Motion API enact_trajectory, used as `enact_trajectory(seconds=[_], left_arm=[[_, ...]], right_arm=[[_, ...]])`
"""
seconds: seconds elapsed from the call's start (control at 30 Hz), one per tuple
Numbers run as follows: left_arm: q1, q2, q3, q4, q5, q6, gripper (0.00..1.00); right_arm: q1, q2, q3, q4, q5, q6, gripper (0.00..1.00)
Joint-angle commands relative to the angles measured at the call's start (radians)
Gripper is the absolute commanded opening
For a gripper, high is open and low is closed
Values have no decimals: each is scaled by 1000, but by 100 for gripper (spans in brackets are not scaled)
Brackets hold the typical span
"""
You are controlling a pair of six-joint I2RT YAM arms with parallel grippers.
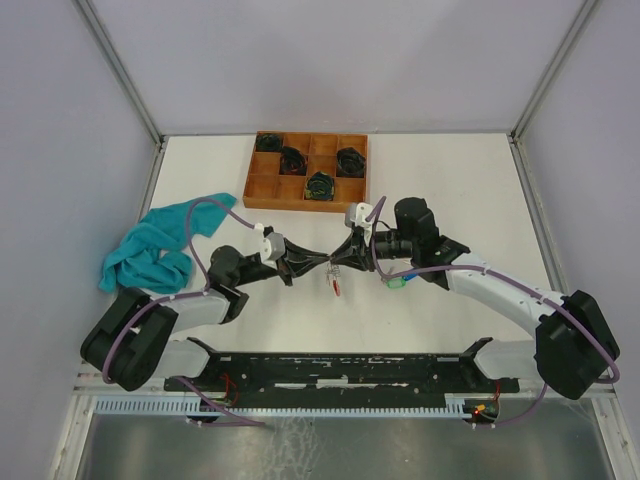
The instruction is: Put the keys on the keyring
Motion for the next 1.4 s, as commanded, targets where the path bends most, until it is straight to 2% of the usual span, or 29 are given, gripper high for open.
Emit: enact_trajectory(seconds=[0.0, 0.13, 0.27, 0.33, 0.57, 0.83, 1.0, 1.13, 1.37], left_arm=[[1, 7, 17, 81, 27, -31, 3], [1, 14, 19, 87, 31, -39, 3], [1, 20, 19, 84, 30, -37, 3], [0, 23, 18, 71, 25, -28, 6], [1, 1, 27, -77, -4, 47, 28], [2, -8, 33, -121, -8, 69, 35], [1, 9, 35, -90, 39, 47, 35], [1, 41, 37, -63, 69, 30, 35], [0, 140, 51, 86, 123, -73, 35]], right_arm=[[-4, 1, 21, 62, -43, 11, 24], [-3, 9, 27, 59, -60, 15, 19], [-4, 14, 43, 15, -63, -2, 7], [-4, 16, 66, -48, -56, -26, 1], [0, 27, 226, -452, 59, -127, 1], [99, 163, 491, -924, 342, -232, 1], [155, 263, 630, -1070, 468, -238, 1], [175, 315, 702, -1125, 478, -236, 1], [203, 362, 759, -1162, 474, -238, 1]])
